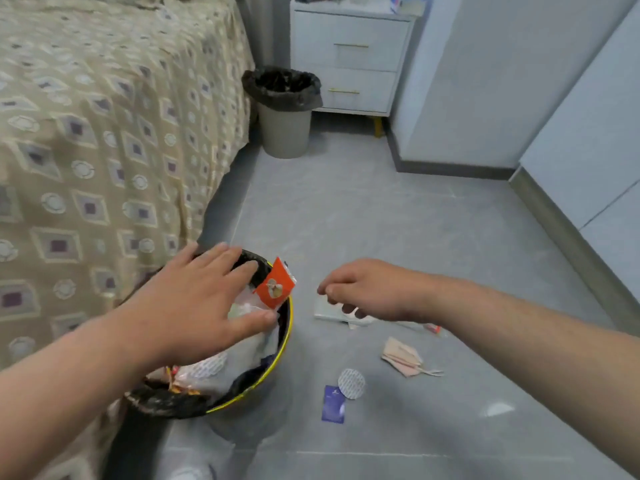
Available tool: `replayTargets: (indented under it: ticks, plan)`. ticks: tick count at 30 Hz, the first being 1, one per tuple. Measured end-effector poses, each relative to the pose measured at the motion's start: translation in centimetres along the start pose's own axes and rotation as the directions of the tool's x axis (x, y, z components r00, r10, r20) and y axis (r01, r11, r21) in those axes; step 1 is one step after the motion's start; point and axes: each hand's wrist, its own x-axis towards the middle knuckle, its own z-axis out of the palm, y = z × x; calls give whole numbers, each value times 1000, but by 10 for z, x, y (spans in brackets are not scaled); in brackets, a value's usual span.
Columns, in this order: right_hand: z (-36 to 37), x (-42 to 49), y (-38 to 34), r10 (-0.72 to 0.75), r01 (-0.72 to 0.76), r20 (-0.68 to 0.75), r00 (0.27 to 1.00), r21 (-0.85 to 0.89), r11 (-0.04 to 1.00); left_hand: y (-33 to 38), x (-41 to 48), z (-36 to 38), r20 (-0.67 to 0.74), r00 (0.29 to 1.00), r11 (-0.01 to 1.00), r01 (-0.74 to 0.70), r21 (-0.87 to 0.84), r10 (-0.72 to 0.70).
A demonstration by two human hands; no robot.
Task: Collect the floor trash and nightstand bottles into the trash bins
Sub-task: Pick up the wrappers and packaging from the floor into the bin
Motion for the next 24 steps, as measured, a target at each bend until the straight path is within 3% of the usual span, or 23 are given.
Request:
replayTargets:
  ticks: [4,6,8,10,13,16,19,24]
  plan:
    - [-26,-31,69,121,-51,-236,964,281,958,85,47,-9,109,966,961,-213,-175,234]
    - [-24,-34,108,157,-81,-296,942,253,964,124,62,14,128,944,932,-266,-247,303]
    - [-14,-31,151,206,-149,-321,924,192,970,155,67,51,299,895,918,-231,-324,331]
    - [4,-25,198,277,-230,-293,915,183,956,175,69,103,474,808,928,-230,-294,350]
    - [36,-11,256,376,-366,-173,910,90,926,180,76,184,584,755,954,-234,-187,299]
    - [66,5,291,445,-449,-59,893,-102,888,181,87,242,614,755,973,-180,-146,232]
    - [87,24,306,428,-422,-30,903,-249,872,187,93,269,659,710,969,-178,-171,247]
    - [111,51,317,470,-462,-29,882,-247,852,186,92,282,647,716,964,-221,-146,262]
